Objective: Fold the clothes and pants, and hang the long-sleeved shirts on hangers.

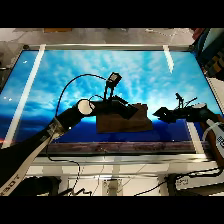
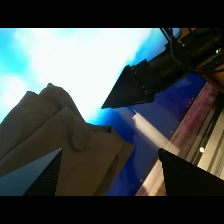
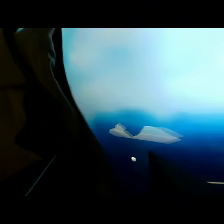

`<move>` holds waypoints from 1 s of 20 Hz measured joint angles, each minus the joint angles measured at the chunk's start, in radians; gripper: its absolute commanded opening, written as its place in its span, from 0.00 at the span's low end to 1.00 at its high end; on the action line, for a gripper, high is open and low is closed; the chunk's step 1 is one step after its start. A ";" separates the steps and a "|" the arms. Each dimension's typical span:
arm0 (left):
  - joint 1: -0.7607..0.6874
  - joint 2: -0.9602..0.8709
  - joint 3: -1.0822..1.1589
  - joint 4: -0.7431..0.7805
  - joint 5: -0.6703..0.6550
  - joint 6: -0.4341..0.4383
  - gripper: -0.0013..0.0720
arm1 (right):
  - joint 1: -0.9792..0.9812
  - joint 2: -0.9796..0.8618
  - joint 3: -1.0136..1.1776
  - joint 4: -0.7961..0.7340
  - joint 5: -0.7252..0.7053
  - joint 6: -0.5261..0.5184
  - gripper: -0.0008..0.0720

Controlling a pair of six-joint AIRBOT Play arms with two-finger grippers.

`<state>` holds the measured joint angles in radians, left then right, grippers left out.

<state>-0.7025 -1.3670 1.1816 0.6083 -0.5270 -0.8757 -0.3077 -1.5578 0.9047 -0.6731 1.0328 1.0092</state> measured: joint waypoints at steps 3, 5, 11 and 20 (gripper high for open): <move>0.000 -0.010 0.000 0.004 -0.006 0.000 0.97 | 0.080 -0.019 -0.025 0.084 -0.047 0.015 0.90; 0.000 -0.016 0.000 0.005 -0.008 0.000 0.97 | 0.134 -0.042 -0.029 0.133 -0.060 0.019 0.90; 0.001 -0.021 0.000 0.020 -0.010 0.000 0.97 | 0.296 -0.119 0.046 0.153 -0.032 0.023 0.33; 0.110 0.043 0.000 0.129 -0.023 0.011 0.96 | 0.286 -0.088 0.362 0.065 0.085 0.048 0.03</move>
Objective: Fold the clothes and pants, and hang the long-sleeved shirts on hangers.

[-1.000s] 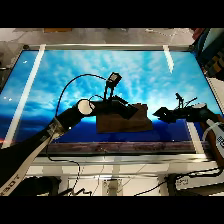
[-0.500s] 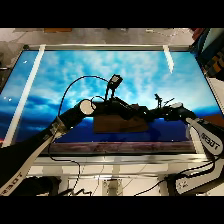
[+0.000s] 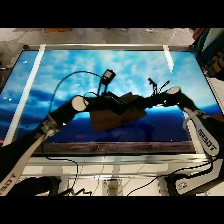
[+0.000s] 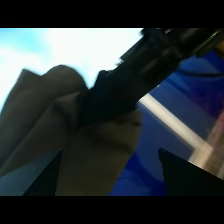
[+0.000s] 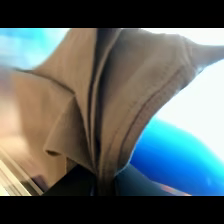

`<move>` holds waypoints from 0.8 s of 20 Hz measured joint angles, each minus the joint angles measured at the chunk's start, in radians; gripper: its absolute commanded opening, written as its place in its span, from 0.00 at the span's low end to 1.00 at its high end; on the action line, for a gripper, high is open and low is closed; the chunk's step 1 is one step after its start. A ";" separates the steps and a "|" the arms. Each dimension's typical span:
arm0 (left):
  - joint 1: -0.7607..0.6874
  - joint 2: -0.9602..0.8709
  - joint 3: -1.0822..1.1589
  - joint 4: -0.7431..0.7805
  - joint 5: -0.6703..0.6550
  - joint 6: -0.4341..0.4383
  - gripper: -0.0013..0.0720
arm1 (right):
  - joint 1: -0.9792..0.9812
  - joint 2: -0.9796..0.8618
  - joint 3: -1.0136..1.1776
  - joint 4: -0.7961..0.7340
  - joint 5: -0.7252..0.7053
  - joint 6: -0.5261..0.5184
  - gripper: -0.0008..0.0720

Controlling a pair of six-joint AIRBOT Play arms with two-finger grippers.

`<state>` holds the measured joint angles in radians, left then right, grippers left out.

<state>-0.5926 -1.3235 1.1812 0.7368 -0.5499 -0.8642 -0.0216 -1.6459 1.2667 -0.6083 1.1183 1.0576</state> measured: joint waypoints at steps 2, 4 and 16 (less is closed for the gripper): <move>0.054 0.050 0.000 0.040 -0.008 0.005 0.96 | -0.081 0.050 0.055 -0.001 0.055 0.038 0.03; 0.108 0.113 0.000 0.095 -0.028 0.009 0.96 | -0.181 0.115 0.085 -0.023 0.103 0.084 0.03; 0.321 0.397 0.000 0.280 -0.185 0.015 0.96 | -1.003 0.476 0.119 -0.500 0.200 0.363 0.03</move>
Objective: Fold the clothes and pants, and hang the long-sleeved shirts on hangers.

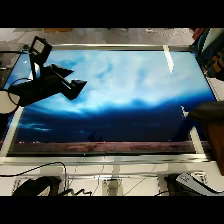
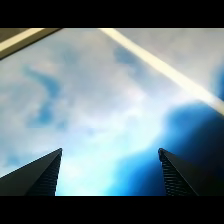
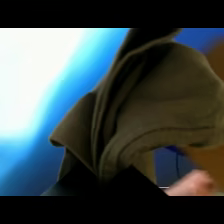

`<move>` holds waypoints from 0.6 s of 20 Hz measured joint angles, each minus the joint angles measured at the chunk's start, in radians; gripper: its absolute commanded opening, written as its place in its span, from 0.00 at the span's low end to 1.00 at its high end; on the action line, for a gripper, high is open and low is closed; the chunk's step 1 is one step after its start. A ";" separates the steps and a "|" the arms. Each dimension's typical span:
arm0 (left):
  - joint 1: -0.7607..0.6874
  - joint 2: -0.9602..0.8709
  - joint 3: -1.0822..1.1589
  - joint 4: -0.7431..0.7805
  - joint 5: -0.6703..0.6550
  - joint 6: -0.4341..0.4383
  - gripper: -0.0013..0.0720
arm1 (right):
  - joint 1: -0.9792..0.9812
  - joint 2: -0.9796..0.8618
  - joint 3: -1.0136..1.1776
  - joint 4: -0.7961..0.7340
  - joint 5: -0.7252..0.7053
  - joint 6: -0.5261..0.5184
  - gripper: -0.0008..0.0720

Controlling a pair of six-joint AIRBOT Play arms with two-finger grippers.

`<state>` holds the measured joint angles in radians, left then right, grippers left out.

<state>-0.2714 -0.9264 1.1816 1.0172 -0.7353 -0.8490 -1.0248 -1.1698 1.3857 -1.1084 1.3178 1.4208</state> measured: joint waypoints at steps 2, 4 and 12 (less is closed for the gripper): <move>0.006 0.007 0.000 0.003 -0.006 0.000 0.96 | -0.106 0.009 0.000 -0.060 -0.008 0.069 0.03; 0.008 0.011 0.000 0.005 -0.008 0.000 0.96 | -0.196 0.014 -0.006 -0.139 -0.008 0.145 0.03; 0.011 0.014 0.000 0.007 -0.011 0.000 0.97 | -0.344 0.019 -0.127 -0.331 0.089 0.381 0.95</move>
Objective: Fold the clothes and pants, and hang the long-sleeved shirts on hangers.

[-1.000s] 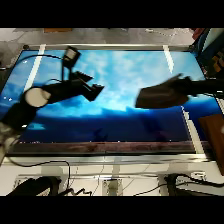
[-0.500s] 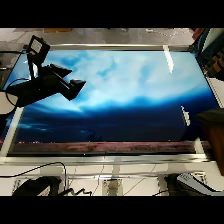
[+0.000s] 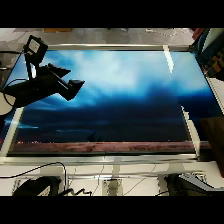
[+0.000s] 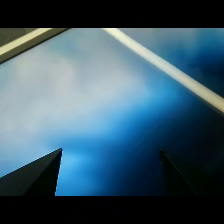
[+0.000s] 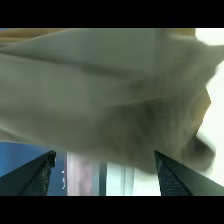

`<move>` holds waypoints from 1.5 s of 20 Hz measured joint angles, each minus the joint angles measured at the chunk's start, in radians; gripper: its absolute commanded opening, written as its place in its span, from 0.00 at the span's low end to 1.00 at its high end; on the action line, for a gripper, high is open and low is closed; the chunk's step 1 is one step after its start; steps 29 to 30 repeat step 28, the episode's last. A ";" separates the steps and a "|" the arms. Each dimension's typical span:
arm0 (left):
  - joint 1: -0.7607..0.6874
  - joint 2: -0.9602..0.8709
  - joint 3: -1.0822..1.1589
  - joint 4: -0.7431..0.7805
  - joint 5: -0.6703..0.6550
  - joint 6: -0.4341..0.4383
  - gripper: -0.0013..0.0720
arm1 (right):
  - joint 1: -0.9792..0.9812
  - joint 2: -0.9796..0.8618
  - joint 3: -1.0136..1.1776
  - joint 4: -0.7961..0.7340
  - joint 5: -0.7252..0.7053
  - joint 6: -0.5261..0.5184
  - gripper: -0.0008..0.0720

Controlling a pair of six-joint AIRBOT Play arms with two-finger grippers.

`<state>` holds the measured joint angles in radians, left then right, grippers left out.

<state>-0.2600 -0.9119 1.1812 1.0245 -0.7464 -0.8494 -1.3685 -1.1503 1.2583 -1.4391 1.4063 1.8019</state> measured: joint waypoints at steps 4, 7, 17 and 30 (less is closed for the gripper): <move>0.000 0.000 0.000 0.000 0.000 0.000 0.97 | -0.009 0.001 -0.020 0.031 -0.005 0.029 0.10; 0.000 0.000 0.000 0.000 0.000 0.000 0.97 | 0.043 0.001 -0.024 0.149 -0.028 -0.031 0.03; 0.000 0.000 0.000 0.000 0.000 0.000 0.96 | 0.932 0.001 0.050 0.120 -0.113 -0.313 0.03; 0.000 0.000 0.000 0.000 0.000 0.000 0.97 | 1.391 0.001 0.071 -0.004 -0.278 -0.340 0.03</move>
